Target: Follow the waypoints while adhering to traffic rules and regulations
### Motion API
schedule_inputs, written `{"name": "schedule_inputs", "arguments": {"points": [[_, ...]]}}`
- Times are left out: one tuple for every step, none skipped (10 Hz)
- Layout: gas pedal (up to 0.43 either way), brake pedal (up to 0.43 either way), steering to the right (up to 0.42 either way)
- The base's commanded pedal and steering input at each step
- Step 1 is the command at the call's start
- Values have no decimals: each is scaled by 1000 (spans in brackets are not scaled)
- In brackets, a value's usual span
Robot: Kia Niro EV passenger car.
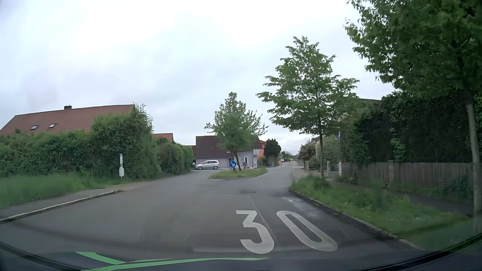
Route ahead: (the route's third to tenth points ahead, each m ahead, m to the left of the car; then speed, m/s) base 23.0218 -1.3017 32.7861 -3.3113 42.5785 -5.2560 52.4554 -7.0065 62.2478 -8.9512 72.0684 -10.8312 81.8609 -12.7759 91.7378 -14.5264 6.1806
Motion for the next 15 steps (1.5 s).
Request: {"name": "schedule_inputs", "arguments": {"points": [[0,0,9],[0,0,9],[0,0,9],[0,0,9],[0,0,9],[0,0,10],[0,0,10],[0,0,10],[0,0,11],[0,0,11],[0,0,12],[0,0,14],[0,0,17],[0,0,22],[0,0,27]]}}
